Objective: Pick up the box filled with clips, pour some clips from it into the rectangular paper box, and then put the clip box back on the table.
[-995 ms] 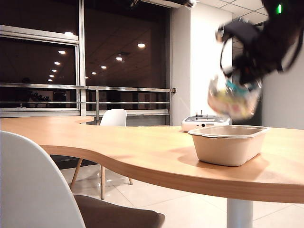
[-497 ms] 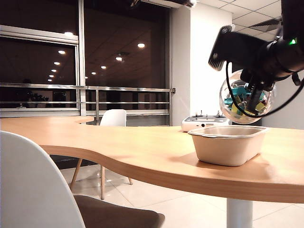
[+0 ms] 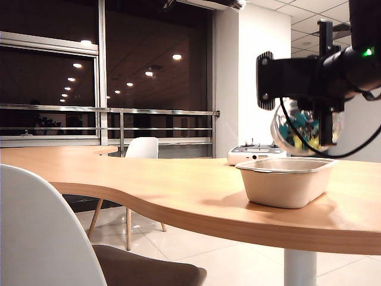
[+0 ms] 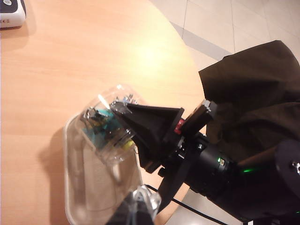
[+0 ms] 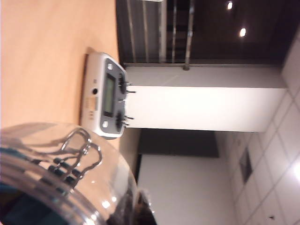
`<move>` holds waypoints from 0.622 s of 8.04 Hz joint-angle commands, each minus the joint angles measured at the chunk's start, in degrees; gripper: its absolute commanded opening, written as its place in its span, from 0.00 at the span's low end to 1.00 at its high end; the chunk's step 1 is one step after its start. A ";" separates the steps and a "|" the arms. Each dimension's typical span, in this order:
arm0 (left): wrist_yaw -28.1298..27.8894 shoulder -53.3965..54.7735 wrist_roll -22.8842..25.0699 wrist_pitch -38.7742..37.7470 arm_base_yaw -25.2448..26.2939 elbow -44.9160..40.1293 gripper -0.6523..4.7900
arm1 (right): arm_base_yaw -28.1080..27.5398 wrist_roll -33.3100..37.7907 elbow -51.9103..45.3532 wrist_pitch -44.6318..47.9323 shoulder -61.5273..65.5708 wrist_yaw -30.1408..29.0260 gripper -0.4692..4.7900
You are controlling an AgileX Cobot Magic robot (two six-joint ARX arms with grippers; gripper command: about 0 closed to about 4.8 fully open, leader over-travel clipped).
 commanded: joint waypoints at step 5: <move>0.28 -0.31 0.00 0.26 -0.04 0.09 0.11 | 0.77 44.92 3.28 8.11 1.38 6.58 0.08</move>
